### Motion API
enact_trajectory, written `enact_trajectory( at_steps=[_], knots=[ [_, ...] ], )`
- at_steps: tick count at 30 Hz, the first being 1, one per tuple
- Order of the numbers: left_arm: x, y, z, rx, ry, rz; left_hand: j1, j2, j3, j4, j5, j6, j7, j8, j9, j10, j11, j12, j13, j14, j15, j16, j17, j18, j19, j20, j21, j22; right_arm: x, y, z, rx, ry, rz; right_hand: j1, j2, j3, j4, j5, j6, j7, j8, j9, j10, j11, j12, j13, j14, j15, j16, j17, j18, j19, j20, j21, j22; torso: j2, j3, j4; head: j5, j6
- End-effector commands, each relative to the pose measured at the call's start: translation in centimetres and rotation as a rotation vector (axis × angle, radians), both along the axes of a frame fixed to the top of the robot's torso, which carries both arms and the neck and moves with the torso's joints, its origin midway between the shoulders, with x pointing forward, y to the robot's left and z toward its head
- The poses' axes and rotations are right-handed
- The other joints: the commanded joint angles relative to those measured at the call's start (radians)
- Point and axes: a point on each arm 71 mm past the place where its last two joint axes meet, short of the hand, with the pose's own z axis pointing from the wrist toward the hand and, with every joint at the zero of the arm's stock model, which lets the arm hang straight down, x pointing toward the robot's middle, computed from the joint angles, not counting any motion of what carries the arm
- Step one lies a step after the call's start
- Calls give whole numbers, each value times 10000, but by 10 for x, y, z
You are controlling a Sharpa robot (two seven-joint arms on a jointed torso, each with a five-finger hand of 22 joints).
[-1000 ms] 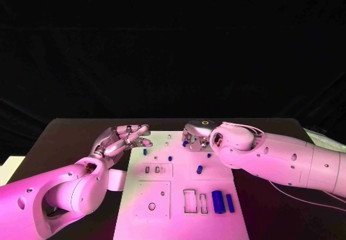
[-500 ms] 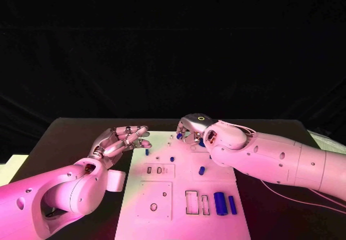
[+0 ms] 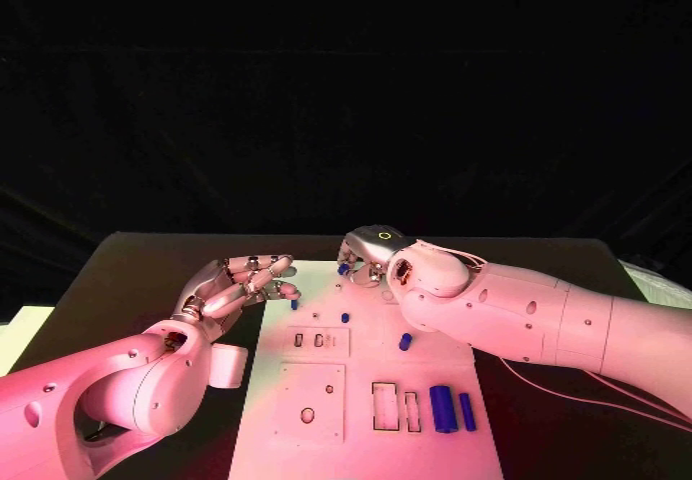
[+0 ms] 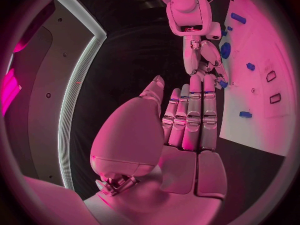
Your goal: Assemble the parts on the task board
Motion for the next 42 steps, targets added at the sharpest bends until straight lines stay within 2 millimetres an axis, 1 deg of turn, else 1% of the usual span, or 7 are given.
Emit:
enact_trajectory(
  at_steps=[1,2,7,12,25,34,42],
  knots=[
    [-1,-3,2,-90,-86,-259,18,78,-7,-48,-17,15,61,-61,-8,1,70,-47,7,-63,-7,-59,12,72,-70,34,32,9,1,1,0,-115,-66,-75,-32,-64,166,160,-4,53,32,55,263,-3,40,-32,-10,257,-10,44,12,-171,33,49,56,17,38,-29,46,-40,0],
    [-1,-3,2,-92,-84,-266,18,78,-7,-48,-17,15,61,-61,-8,1,70,-47,7,-63,-7,-59,12,72,-70,34,32,9,1,1,0,-142,-45,-90,-32,-64,166,160,-4,53,32,55,263,-3,40,-32,-10,257,-10,44,12,-171,33,49,56,17,44,-35,52,-44,0],
    [-1,-3,2,-97,-77,-285,18,78,-7,-48,-17,15,61,-61,-8,1,70,-47,7,-63,-7,-59,12,72,-70,34,32,9,2,0,-1,-264,-16,-172,-43,-71,176,178,-20,55,32,51,268,-2,41,-29,-10,252,-7,59,21,-171,29,53,64,26,43,-33,60,-55,-25],
    [-1,-3,1,-94,-66,-291,18,78,-7,-48,-17,15,61,-61,-8,1,70,-47,7,-63,-7,-59,12,72,-70,34,32,9,3,-3,-1,-398,-71,-333,-47,-75,184,187,-28,61,29,52,273,4,39,-24,-9,249,-6,71,29,-172,27,56,71,33,45,-25,92,-73,-30],
    [0,-1,1,-83,-69,-264,23,83,-9,-56,-19,13,62,-68,-8,-1,72,-54,7,-77,-3,-76,19,71,-83,37,29,9,1,-11,1,-373,-337,-544,-53,-104,202,208,-38,89,16,59,291,37,28,-8,-2,234,-10,87,25,-169,11,60,80,37,61,-18,108,-89,-42],
    [1,0,1,-69,-68,-232,28,86,-10,-62,-19,12,62,-74,-8,-4,74,-60,7,-85,-1,-86,24,71,-91,39,27,10,-3,-14,3,-290,-439,-553,-74,-135,203,232,-42,103,10,61,302,48,26,-6,0,225,-11,102,30,-168,4,62,89,46,74,-30,135,-149,-18],
    [0,0,1,-72,-58,-250,28,86,-10,-62,-19,12,62,-74,-8,-4,74,-60,7,-85,-1,-86,24,71,-91,39,27,10,-2,-8,0,-410,-77,-379,-102,-172,202,262,-55,102,7,53,309,40,28,-13,-2,215,-10,113,29,-172,8,64,108,75,84,-40,174,-196,-24]
  ],
)
